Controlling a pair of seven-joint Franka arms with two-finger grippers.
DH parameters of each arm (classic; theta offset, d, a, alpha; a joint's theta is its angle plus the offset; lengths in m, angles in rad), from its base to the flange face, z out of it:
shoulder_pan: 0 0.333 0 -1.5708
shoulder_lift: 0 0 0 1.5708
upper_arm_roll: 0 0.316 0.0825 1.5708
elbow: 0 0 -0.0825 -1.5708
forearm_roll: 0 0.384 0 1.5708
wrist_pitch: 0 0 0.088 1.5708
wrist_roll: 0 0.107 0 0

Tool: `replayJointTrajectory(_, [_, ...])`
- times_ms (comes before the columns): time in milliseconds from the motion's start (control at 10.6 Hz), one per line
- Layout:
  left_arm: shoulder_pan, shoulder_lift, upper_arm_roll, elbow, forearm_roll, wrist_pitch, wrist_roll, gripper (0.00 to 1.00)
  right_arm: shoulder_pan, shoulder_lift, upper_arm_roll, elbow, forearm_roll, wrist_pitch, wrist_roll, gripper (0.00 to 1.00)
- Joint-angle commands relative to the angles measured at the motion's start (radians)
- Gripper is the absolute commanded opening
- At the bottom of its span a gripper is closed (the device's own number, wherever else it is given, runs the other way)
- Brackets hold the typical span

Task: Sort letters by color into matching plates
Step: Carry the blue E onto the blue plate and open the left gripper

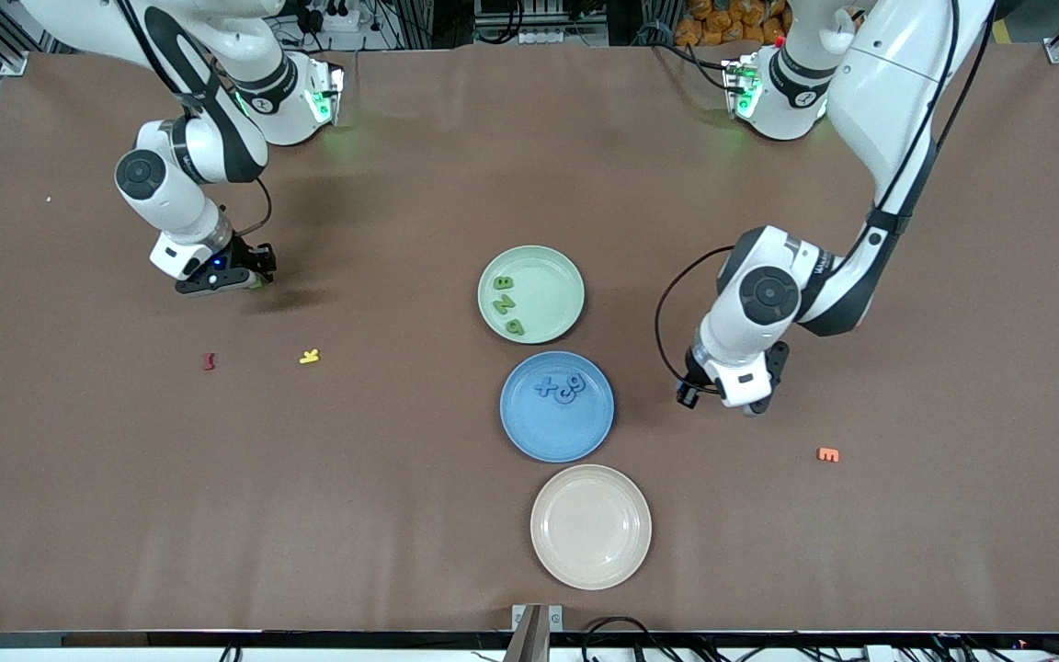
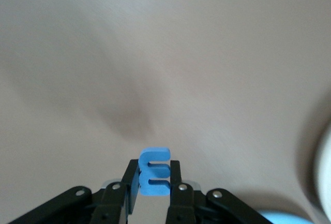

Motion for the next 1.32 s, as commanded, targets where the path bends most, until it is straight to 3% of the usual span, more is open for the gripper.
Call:
replayJointTrajectory(0, [-0.010,0.014,-0.075,0.080,0.006,0.000,0.006,0.00,-0.002,0.000,-0.014,-0.020,-0.009,0.031,-0.009,0.58])
replayJointTrajectory(283, [-0.091,0.074,-0.108,0.165,0.006,0.035,-0.009,0.00,-0.001,0.002,-0.014,-0.020,-0.009,0.031,-0.009,0.48])
replayJointTrajectory(661, [-0.170,0.111,-0.102,0.197,0.014,0.126,-0.011,0.00,0.002,0.014,-0.015,-0.019,-0.009,0.045,-0.009,0.36])
replayJointTrajectory(756, [-0.171,0.111,-0.100,0.197,0.015,0.128,-0.006,0.00,0.002,0.014,-0.015,-0.019,-0.009,0.045,-0.009,0.29])
replayJointTrajectory(850, [-0.171,0.112,-0.097,0.199,0.015,0.128,-0.005,0.14,0.002,0.014,-0.015,-0.019,-0.009,0.045,-0.009,0.21])
replayJointTrajectory(945, [-0.171,0.114,-0.093,0.212,0.015,0.129,0.003,0.52,0.002,0.013,-0.015,-0.019,-0.009,0.045,-0.009,0.05])
replayJointTrajectory(1039, [-0.171,0.120,-0.090,0.223,0.017,0.131,0.008,1.00,0.002,0.007,-0.015,-0.019,-0.009,0.042,-0.007,0.00])
replayJointTrajectory(1228, [-0.170,0.115,-0.083,0.228,0.017,0.131,0.006,1.00,0.002,-0.009,-0.023,-0.017,-0.009,0.040,-0.007,0.00])
